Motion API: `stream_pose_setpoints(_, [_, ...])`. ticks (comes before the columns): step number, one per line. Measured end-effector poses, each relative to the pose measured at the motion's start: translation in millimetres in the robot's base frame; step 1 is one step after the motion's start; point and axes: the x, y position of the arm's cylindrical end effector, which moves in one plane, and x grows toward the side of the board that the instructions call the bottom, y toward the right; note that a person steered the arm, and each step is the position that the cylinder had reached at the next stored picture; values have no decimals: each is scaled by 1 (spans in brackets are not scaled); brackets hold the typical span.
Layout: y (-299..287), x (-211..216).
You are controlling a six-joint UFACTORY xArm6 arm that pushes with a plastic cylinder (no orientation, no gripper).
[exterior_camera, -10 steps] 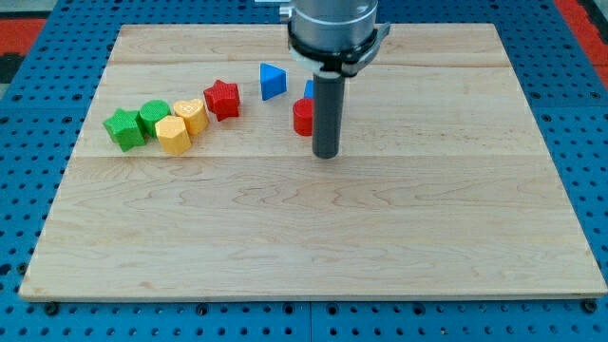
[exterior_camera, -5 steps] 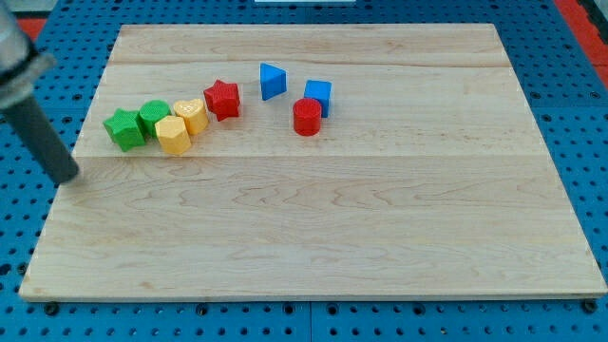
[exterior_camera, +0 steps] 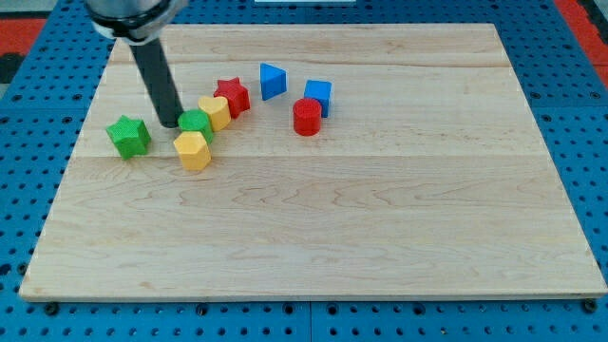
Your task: Separate the group of blocks
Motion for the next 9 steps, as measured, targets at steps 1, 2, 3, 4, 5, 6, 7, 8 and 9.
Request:
stream_pose_setpoints(1, [5, 23])
stream_pose_setpoints(2, [1, 21])
stream_pose_setpoints(3, [1, 10])
stream_pose_setpoints(4, [14, 29])
stream_pose_setpoints(5, [22, 45])
stream_pose_setpoints(6, [15, 45])
stream_pose_setpoints(7, [36, 45])
stream_pose_setpoints(8, [77, 45])
stream_pose_setpoints(9, [84, 54])
